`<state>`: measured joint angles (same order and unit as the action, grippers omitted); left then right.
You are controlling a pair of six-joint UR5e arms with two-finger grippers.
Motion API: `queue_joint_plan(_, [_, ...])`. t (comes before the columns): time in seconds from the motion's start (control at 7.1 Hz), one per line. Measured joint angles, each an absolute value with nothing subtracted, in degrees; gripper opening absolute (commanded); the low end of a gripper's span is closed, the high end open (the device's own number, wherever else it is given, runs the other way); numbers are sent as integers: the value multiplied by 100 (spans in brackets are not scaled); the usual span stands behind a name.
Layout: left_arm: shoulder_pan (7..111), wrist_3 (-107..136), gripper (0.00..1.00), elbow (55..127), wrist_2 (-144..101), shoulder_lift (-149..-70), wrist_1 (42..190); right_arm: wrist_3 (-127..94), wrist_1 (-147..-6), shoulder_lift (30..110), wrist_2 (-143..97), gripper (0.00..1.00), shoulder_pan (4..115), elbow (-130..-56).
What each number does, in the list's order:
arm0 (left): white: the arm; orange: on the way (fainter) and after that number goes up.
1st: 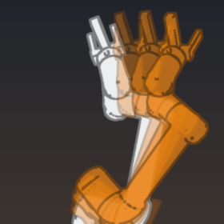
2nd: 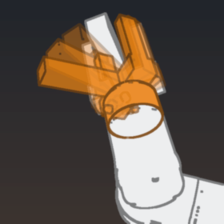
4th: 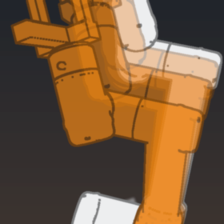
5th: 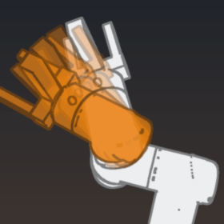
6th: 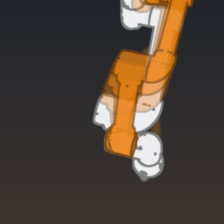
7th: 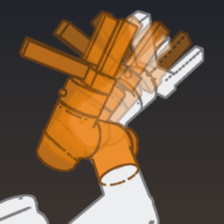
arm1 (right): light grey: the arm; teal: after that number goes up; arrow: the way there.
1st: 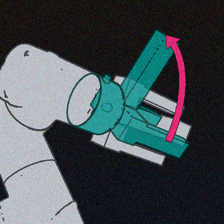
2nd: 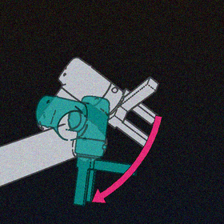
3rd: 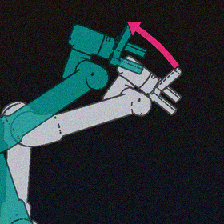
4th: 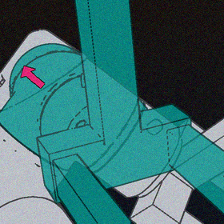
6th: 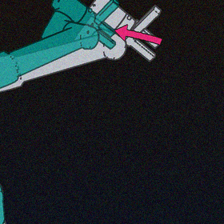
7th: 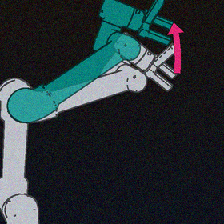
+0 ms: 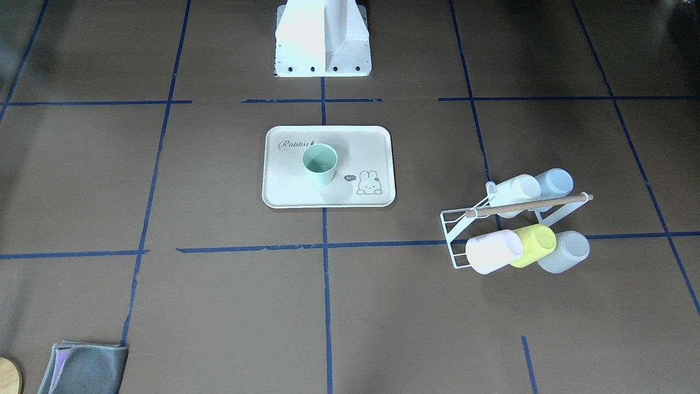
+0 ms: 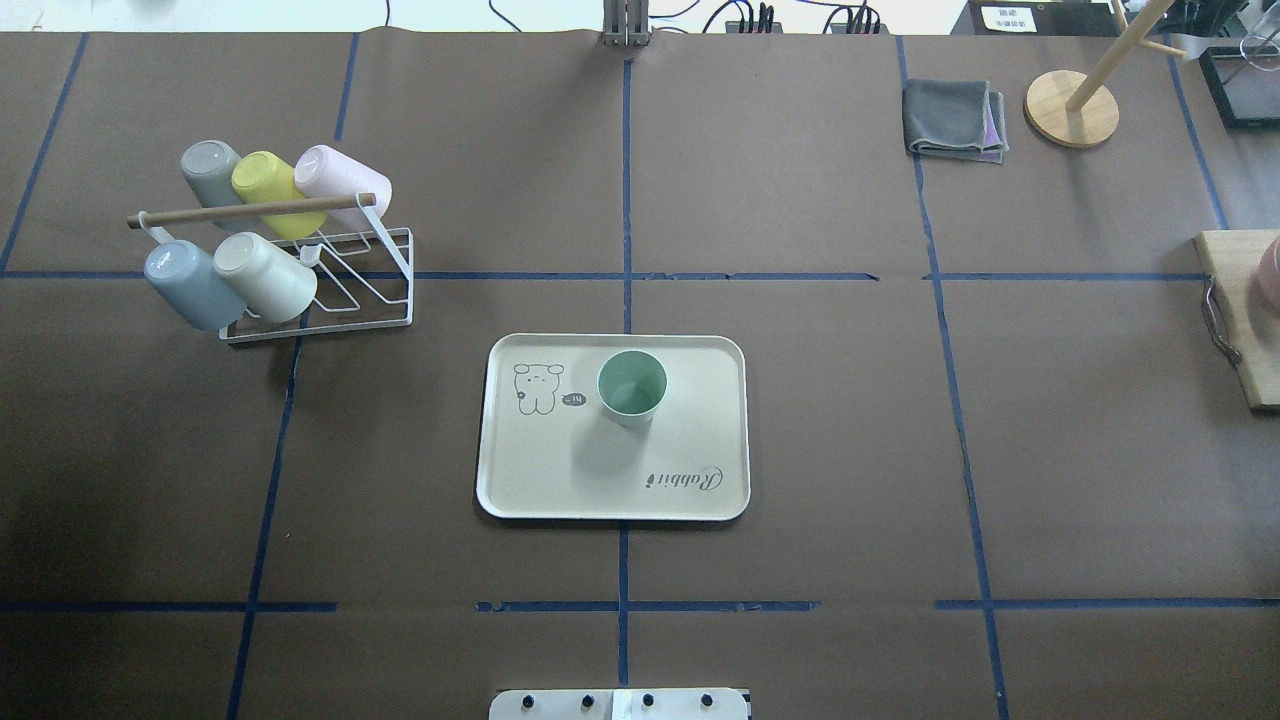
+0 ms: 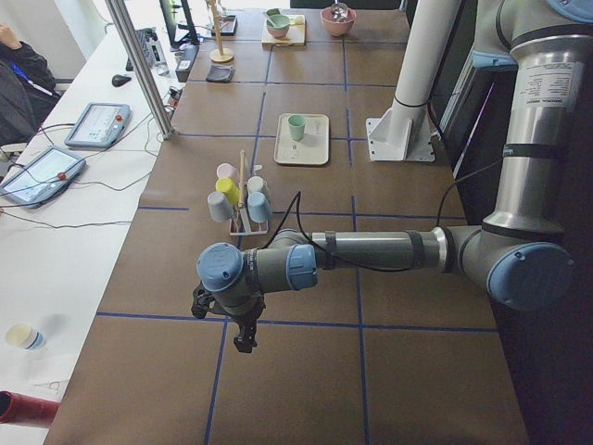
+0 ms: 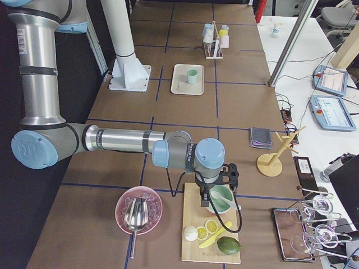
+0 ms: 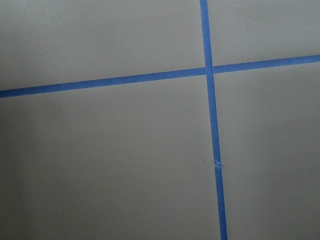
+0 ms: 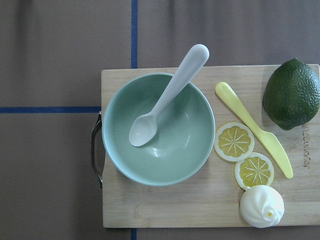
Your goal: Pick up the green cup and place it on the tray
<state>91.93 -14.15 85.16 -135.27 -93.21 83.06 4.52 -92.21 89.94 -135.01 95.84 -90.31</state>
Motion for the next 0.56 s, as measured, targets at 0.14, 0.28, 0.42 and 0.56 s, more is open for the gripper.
queue_joint_plan(0.14, [9193, -1415, 100, 8516, -13527, -9323, 8306, 435, -9203, 9034, -13500, 100, 9581, -9040])
queue_joint_plan(0.28, [9193, -1415, 100, 8516, -13527, -9325, 8306, 429, -9191, 9065, -13500, 100, 9581, -9047])
queue_joint_plan(0.42, [9197, -1415, 100, 8520, -13526, -9325, 8306, 427, -9187, 9080, -13498, 100, 9580, -9056])
queue_joint_plan(0.56, [9197, -1415, 100, 8522, -13526, -9325, 8306, 426, -9186, 9084, -13494, 100, 9580, -9064])
